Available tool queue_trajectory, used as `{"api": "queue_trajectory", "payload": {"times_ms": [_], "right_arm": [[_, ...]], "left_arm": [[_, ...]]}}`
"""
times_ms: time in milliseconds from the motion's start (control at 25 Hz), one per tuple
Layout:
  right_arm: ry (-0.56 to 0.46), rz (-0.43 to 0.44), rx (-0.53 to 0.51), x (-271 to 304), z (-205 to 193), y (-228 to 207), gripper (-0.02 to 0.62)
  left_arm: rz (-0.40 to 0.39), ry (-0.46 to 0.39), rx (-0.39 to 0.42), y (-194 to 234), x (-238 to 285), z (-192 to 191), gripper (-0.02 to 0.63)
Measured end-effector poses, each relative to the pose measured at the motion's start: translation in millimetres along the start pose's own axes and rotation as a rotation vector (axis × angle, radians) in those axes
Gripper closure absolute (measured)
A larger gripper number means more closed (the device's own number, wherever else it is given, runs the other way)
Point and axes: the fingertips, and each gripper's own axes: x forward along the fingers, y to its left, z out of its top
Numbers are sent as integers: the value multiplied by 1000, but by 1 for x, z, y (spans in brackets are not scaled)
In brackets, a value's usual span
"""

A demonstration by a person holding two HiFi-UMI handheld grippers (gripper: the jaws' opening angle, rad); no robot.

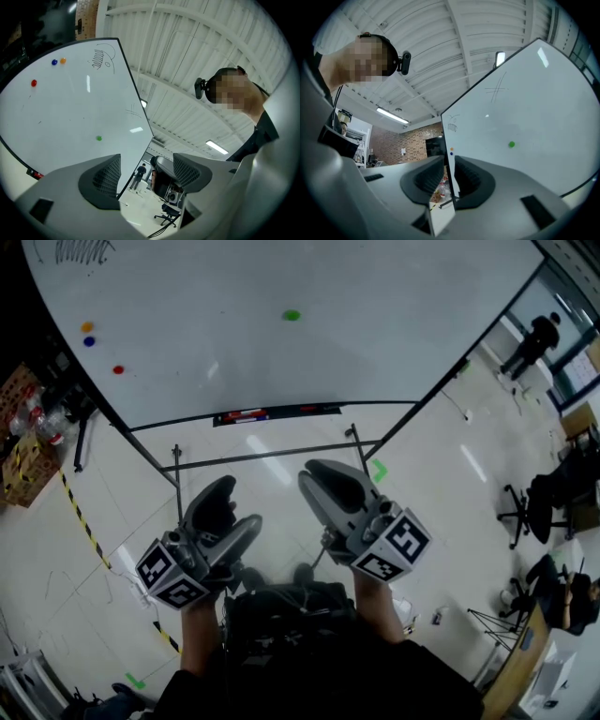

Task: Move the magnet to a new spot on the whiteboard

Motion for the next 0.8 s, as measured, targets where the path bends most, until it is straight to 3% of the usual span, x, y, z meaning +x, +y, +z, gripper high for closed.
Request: {"api": "queue_trajectory", "payload": {"times_ms": [240,800], "right_arm": [[-53,2,24,-30,16,-23,519],[-68,51,55,-61,21,-38,545]], "left_arm": [[-4,40,24,-18,31,-18,268],[36,70,37,-36,62,-41,268]]}}
